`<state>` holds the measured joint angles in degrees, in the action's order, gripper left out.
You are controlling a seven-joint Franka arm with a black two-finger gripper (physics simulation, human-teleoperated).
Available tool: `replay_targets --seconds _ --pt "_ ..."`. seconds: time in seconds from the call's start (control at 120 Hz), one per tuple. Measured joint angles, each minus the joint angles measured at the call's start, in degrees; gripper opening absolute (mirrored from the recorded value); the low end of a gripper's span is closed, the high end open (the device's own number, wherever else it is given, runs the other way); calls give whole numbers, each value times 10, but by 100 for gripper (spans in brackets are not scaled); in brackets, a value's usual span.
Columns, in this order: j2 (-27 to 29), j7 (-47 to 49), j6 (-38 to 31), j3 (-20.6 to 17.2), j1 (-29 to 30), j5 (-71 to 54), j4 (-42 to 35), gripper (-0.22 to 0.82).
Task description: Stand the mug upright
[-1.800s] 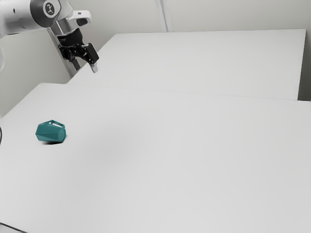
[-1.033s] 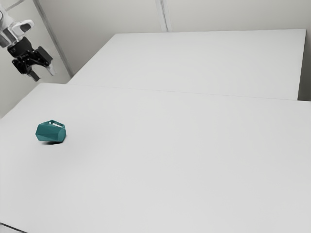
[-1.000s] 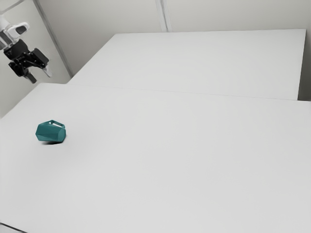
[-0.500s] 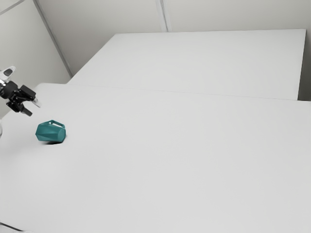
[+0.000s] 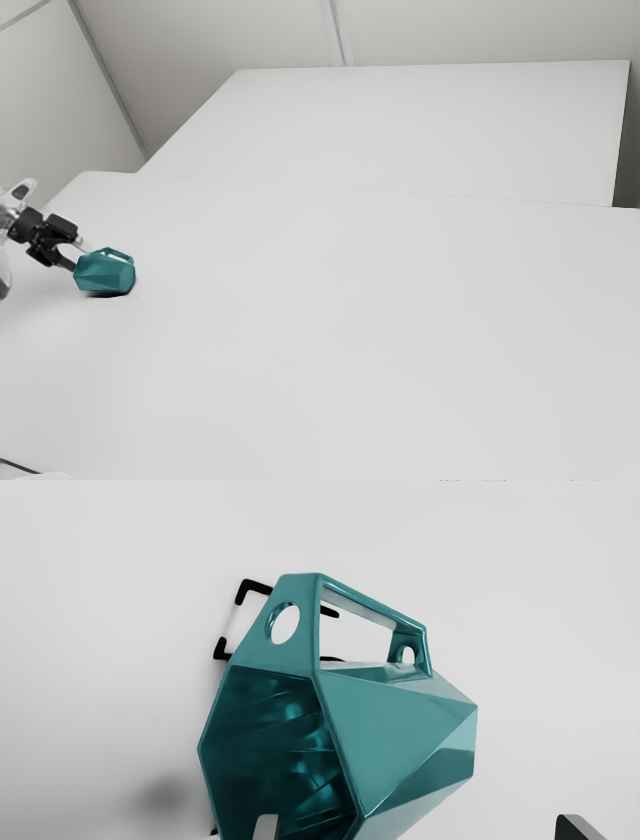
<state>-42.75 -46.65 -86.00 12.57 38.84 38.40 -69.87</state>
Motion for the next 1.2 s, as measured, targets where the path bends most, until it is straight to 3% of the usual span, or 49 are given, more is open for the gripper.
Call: replay_targets --seconds 0.408,0.467,0.617,0.708,0.925,1.2 --pt "-19 -30 7 0 13 69 -8 60" --pt "-19 -33 13 0 14 73 -12 51" --pt "-18 -39 23 -1 14 77 -16 15" --pt "-16 -42 29 -1 14 78 -16 1" --pt "-3 -48 55 -23 15 78 -15 -13" --pt "42 -53 71 -50 7 75 -28 -17"
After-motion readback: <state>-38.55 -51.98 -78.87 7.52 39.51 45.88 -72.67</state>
